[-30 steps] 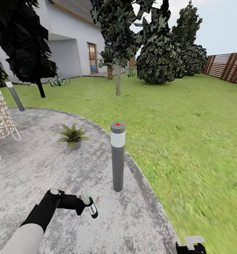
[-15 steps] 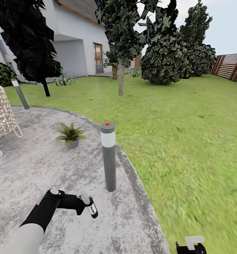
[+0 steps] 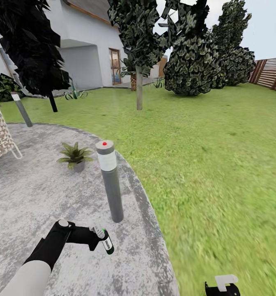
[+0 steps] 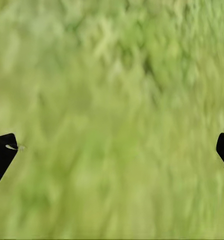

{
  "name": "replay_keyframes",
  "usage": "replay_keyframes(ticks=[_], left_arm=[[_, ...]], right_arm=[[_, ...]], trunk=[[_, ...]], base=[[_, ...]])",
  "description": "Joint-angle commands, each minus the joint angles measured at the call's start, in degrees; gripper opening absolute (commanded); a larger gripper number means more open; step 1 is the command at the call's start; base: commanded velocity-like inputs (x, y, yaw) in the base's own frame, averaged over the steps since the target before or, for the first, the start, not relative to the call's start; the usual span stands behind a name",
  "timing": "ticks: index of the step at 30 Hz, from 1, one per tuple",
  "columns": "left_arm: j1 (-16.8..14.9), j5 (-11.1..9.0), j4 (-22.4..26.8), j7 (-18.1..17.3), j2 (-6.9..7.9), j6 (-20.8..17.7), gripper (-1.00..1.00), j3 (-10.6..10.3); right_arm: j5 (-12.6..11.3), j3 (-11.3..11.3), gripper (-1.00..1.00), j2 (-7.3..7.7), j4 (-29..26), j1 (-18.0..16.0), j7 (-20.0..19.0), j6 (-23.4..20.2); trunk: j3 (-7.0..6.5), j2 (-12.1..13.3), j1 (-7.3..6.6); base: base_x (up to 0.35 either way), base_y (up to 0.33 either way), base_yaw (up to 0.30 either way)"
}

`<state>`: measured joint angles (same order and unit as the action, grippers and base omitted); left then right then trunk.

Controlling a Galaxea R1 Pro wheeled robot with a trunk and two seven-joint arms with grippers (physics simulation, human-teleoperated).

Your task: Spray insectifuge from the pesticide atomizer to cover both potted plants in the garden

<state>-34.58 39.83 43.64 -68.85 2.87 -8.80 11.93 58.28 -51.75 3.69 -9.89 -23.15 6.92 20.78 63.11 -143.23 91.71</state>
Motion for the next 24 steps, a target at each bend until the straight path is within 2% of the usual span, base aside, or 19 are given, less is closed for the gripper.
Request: replay_keyframes(ticks=[1, 10, 24], left_arm=[[-0.04, 0.25, 0.09, -0.41, -0.05, -0.60, -1.00, 0.20], [-0.05, 0.25, 0.04, -0.41, -0.05, -0.60, -1.00, 0.20], [-0.04, 0.27, 0.04, -0.41, -0.11, -0.60, -1.00, 0.20]], right_arm=[[0.61, -0.37, 1.00, 0.01, 0.13, -0.05, 0.29, 0.22], [0.61, -0.37, 1.00, 0.00, 0.13, -0.05, 0.29, 0.22], [0.61, -0.37, 1.00, 0.12, 0.07, -0.05, 0.37, 0.22]], trunk=[[0.05, -0.02, -0.01], [0.05, -0.02, -0.01], [0.05, -0.02, -0.01]], base=[[0.000, -0.311, 0.082], [0.047, -0.311, 0.082], [0.082, -0.311, 0.003]])
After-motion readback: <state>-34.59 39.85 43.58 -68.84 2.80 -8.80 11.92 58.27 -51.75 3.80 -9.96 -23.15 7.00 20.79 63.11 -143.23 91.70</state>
